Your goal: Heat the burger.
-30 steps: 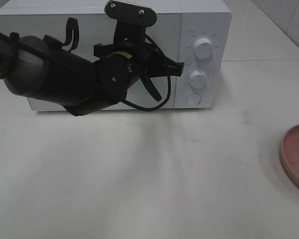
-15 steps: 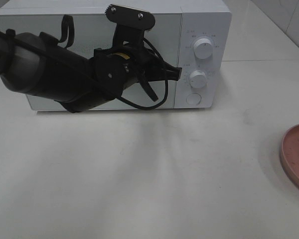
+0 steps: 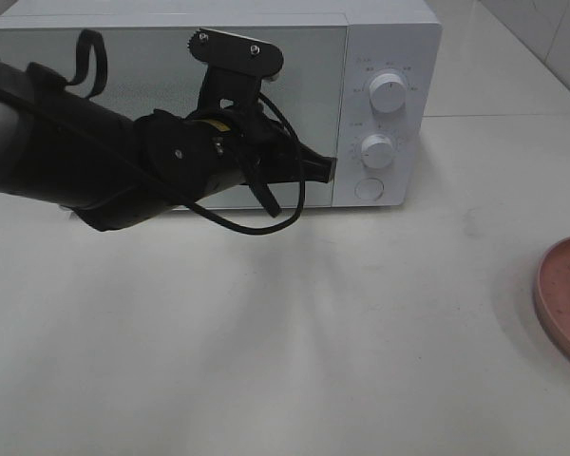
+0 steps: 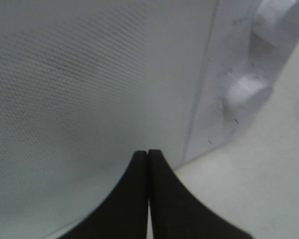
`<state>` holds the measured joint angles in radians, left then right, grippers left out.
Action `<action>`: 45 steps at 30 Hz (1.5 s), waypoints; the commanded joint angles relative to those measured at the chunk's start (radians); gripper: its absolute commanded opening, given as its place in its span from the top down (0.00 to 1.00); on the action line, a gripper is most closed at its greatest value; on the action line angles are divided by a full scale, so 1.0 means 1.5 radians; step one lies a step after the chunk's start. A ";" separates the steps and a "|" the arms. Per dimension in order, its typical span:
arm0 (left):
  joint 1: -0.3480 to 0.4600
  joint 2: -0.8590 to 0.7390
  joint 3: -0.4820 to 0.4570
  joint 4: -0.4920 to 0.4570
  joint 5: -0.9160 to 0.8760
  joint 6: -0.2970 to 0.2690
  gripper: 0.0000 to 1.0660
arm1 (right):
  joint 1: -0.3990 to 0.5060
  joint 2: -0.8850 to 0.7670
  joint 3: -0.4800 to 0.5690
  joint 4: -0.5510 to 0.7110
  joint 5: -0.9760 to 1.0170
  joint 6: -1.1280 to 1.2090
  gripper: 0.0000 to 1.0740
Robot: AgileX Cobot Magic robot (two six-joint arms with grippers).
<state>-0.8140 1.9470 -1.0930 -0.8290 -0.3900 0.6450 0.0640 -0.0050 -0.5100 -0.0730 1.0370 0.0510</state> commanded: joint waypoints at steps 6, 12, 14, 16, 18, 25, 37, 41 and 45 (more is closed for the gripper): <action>0.008 -0.037 0.002 0.036 0.285 -0.001 1.00 | -0.002 -0.017 0.003 -0.001 -0.003 0.001 0.29; 0.045 -0.053 0.002 0.041 0.461 -0.046 0.74 | -0.002 -0.017 0.003 -0.001 -0.003 0.001 0.29; 0.067 -0.060 0.002 0.055 0.525 -0.072 0.47 | -0.002 -0.017 0.003 -0.001 -0.003 0.001 0.29; 0.101 -0.077 0.002 0.093 0.607 -0.124 0.06 | -0.002 -0.017 0.003 -0.001 -0.003 0.001 0.29; 0.123 -0.092 0.002 0.119 0.662 -0.153 0.06 | -0.002 -0.017 0.003 -0.001 -0.003 0.001 0.29; 0.205 -0.152 0.002 0.167 0.817 -0.182 0.07 | -0.002 -0.017 0.003 -0.001 -0.003 0.001 0.29; 0.389 -0.277 0.002 0.291 0.975 -0.299 0.08 | -0.002 -0.017 0.003 -0.001 -0.003 0.001 0.29; 0.437 -0.329 0.017 0.347 0.993 -0.335 0.08 | -0.002 -0.017 0.003 -0.001 -0.003 0.001 0.29; 0.469 -0.379 0.045 0.369 0.993 -0.348 0.08 | -0.002 -0.017 0.003 -0.001 -0.003 0.001 0.29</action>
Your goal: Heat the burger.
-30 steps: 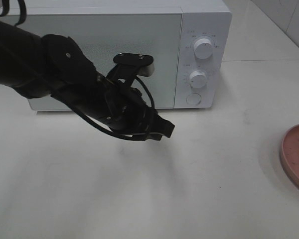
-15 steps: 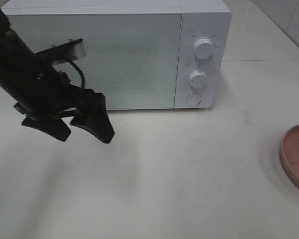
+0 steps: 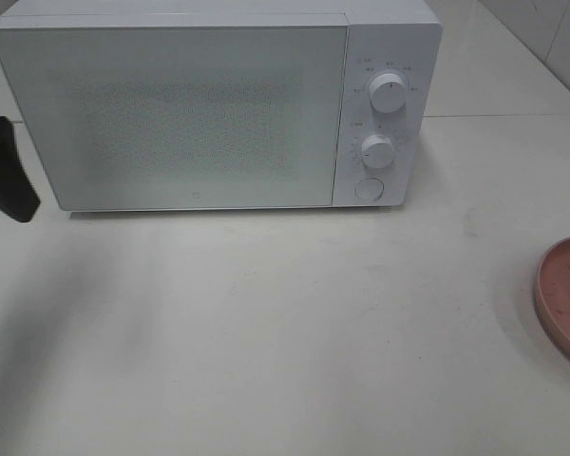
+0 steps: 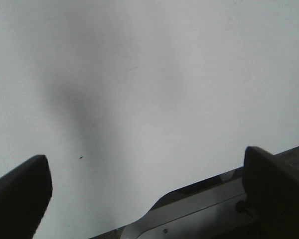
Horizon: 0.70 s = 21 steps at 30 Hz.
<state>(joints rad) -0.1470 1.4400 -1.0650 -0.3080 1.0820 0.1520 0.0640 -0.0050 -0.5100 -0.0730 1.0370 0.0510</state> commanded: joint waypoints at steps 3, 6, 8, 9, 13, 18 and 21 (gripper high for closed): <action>0.075 -0.107 0.079 0.027 0.012 -0.021 0.08 | -0.002 -0.017 0.003 -0.001 -0.003 0.001 0.29; 0.109 -0.164 0.124 0.047 0.011 -0.019 0.08 | -0.002 -0.017 0.003 -0.001 -0.003 0.001 0.29; 0.134 -0.216 0.163 0.084 0.011 -0.019 0.08 | -0.002 -0.017 0.003 -0.001 -0.003 0.001 0.29; 0.134 -0.216 0.163 0.084 0.011 -0.019 0.08 | -0.002 -0.017 0.003 -0.001 -0.003 0.001 0.29; 0.139 -0.286 0.216 0.107 0.009 -0.019 0.08 | -0.002 -0.017 0.003 -0.001 -0.003 0.001 0.29; 0.139 -0.373 0.281 0.105 -0.001 -0.019 0.08 | -0.002 -0.017 0.003 -0.001 -0.003 0.001 0.29; 0.139 -0.426 0.316 0.105 -0.014 -0.019 0.08 | -0.002 -0.017 0.003 -0.001 -0.003 0.001 0.29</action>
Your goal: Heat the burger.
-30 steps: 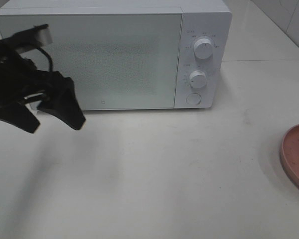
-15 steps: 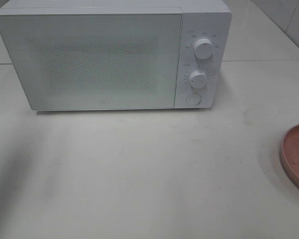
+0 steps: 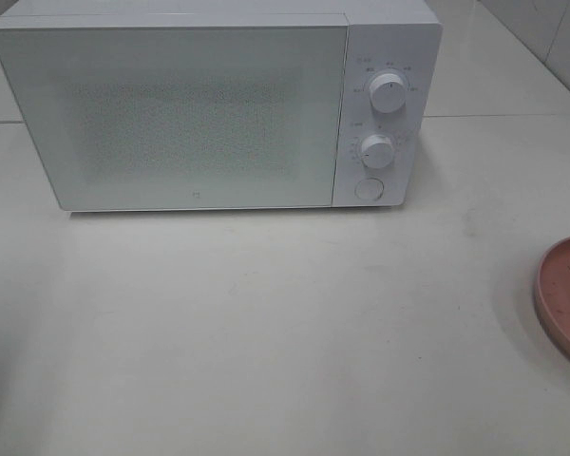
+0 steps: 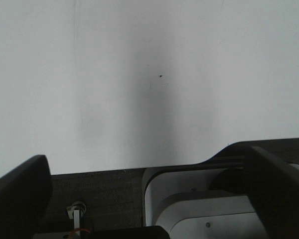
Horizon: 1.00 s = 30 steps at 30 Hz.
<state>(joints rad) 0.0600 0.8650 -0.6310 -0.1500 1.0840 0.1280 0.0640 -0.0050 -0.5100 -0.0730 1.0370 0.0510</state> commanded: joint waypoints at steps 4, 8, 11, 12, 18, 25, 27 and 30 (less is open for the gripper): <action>0.001 -0.118 0.071 -0.001 -0.017 -0.004 0.08 | -0.002 -0.017 0.003 -0.001 -0.003 0.001 0.29; 0.000 -0.199 0.088 0.002 -0.035 -0.007 0.08 | -0.002 -0.017 0.003 -0.001 -0.003 0.001 0.29; 0.000 -0.278 0.088 0.003 -0.035 -0.006 0.08 | -0.002 -0.017 0.003 -0.001 -0.003 0.001 0.29; 0.000 -0.299 0.088 0.003 -0.035 -0.006 0.08 | -0.002 -0.017 0.003 -0.001 -0.003 0.001 0.29; 0.000 -0.393 0.088 -0.002 -0.035 -0.006 0.08 | -0.002 -0.017 0.003 -0.001 -0.003 0.001 0.29; 0.000 -0.513 0.088 -0.003 -0.035 -0.006 0.08 | -0.002 -0.017 0.003 -0.001 -0.003 0.001 0.29; 0.000 -0.528 0.088 -0.003 -0.035 -0.006 0.08 | -0.002 -0.017 0.003 -0.001 -0.003 0.001 0.29; 0.000 -0.575 0.088 -0.003 -0.035 -0.006 0.08 | -0.002 -0.017 0.003 -0.001 -0.003 0.001 0.29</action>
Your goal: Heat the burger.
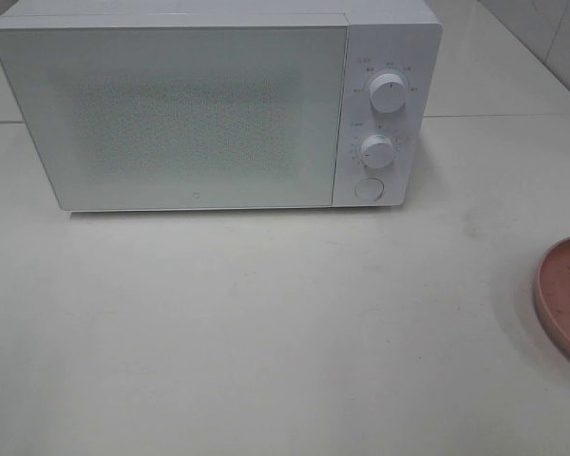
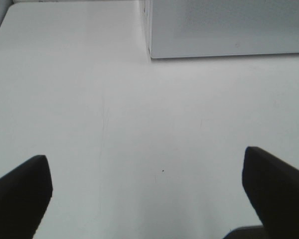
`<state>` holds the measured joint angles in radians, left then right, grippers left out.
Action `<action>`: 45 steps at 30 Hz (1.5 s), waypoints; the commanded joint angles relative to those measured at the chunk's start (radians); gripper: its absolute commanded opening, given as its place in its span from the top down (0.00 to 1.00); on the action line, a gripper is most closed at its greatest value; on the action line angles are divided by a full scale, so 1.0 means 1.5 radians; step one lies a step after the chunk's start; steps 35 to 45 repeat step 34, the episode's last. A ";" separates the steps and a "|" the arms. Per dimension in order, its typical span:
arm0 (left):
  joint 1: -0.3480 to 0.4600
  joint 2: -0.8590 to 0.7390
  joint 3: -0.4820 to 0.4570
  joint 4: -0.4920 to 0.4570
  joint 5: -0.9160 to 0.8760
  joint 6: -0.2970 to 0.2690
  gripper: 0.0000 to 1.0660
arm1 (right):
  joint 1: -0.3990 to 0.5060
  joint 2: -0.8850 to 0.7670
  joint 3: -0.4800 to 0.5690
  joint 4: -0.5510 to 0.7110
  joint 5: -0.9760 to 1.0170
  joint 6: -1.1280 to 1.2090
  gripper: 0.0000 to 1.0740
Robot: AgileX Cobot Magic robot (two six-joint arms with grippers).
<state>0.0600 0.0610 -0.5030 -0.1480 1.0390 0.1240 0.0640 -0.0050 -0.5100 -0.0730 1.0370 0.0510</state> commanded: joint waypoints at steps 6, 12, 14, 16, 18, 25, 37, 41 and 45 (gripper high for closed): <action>0.000 -0.063 0.003 -0.007 -0.006 -0.003 0.08 | -0.002 -0.013 0.003 -0.001 -0.003 0.001 0.29; 0.000 -0.063 0.003 -0.007 -0.006 -0.003 0.08 | -0.002 -0.011 0.003 -0.001 -0.003 0.001 0.29; 0.000 -0.063 0.003 -0.007 -0.006 -0.003 0.08 | -0.002 -0.011 0.003 -0.001 -0.003 0.001 0.29; 0.000 -0.063 0.003 -0.007 -0.006 -0.003 0.08 | -0.002 -0.011 0.003 -0.001 -0.003 0.001 0.29; 0.000 -0.063 0.003 -0.007 -0.006 -0.003 0.08 | -0.002 -0.011 0.003 -0.001 -0.003 0.001 0.29; 0.000 -0.063 0.003 -0.007 -0.006 -0.003 0.08 | -0.002 -0.011 0.003 -0.001 -0.003 0.001 0.29; 0.000 -0.063 0.003 -0.007 -0.006 -0.003 0.08 | -0.002 -0.011 0.003 -0.001 -0.003 0.001 0.29; 0.000 -0.063 0.003 -0.007 -0.006 -0.003 0.08 | -0.002 -0.011 0.003 -0.001 -0.003 0.001 0.29; 0.000 -0.063 0.003 -0.007 -0.006 -0.003 0.08 | -0.002 -0.011 0.003 -0.001 -0.003 0.001 0.29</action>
